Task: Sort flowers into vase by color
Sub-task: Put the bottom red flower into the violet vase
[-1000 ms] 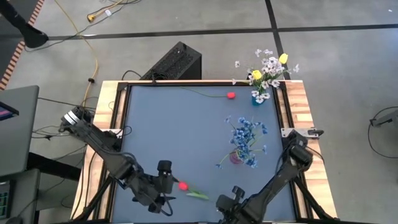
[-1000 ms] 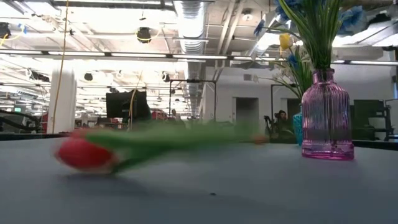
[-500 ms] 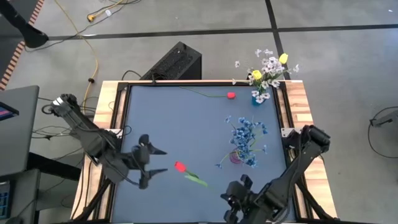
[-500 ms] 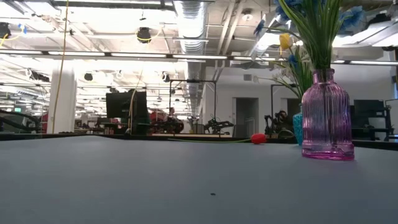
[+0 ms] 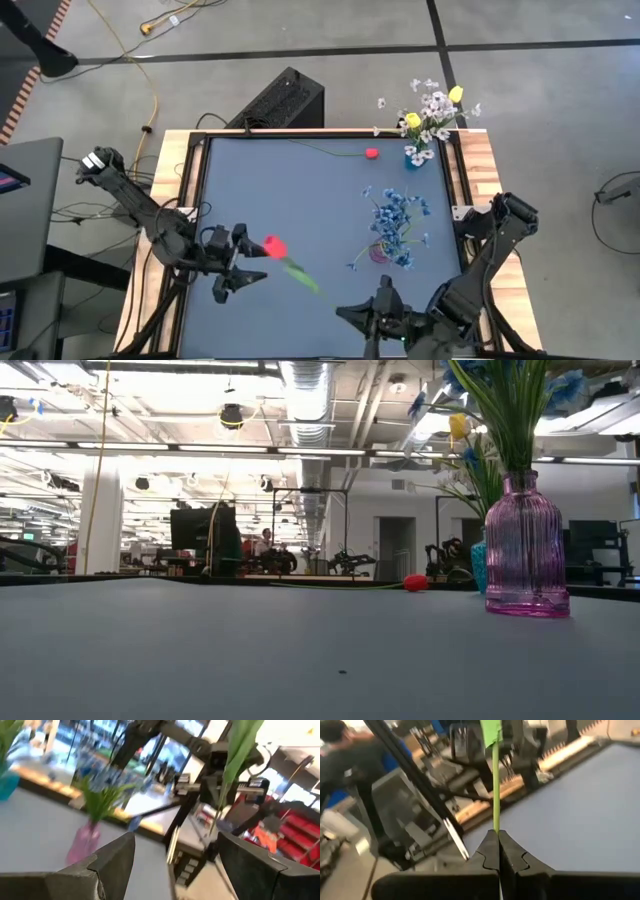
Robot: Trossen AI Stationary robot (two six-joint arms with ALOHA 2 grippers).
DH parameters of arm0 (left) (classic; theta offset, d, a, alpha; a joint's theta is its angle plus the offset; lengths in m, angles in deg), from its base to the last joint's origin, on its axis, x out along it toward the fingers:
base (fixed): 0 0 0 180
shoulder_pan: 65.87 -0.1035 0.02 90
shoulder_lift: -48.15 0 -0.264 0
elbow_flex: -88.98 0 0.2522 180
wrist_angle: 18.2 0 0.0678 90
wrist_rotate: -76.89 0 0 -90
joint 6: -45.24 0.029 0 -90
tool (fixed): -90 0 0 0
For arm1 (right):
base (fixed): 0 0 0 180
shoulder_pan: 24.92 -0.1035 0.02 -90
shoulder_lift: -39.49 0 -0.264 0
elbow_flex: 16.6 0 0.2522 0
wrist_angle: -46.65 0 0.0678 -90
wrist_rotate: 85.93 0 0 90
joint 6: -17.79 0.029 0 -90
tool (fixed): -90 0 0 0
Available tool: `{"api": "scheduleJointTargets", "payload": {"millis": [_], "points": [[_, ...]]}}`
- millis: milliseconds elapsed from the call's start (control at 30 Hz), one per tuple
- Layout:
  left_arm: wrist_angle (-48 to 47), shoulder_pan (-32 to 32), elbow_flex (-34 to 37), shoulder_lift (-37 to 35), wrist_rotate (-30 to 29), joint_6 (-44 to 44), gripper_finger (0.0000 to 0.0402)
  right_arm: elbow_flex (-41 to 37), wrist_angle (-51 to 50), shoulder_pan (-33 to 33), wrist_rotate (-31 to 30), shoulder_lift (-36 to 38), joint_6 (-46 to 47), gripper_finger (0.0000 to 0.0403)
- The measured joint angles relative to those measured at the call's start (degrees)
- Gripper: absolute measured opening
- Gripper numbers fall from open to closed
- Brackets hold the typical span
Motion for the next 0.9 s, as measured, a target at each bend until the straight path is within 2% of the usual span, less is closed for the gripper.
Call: {"api": "scheduleJointTargets", "payload": {"millis": [133,400,467,600,733,900], "points": [[8.47,-1.29,-4.44,6.96,3.17,5.69,0.0271,0.0,7.8,2.52,-0.58,-0.05,-6.33,0.0016],[8.73,-5.03,-18.63,19.41,7.91,11.1,0.0271,0.02,11.16,6.05,1.07,-0.07,-11.87,0.0016],[8.38,-5.83,-21.37,20.71,8.31,12.2,0.0271,0.02,11.16,6.07,1.16,-0.07,-11.89,0.0016],[1.96,-7.72,-25.09,22.07,7.97,11.78,0.0271,0.02,11.72,6.11,1.14,-0.07,-12.1,0.0016],[1.61,-9.32,-26.26,22.06,12.16,11.66,0.0269,0.02,12.05,6.11,1.12,-0.07,-12.25,0.0016],[1.83,-9.74,-26.3,22.0,13.24,11.66,0.022,0.02,12.22,6.26,-0.94,-0.07,-12.31,0.0016]]}}
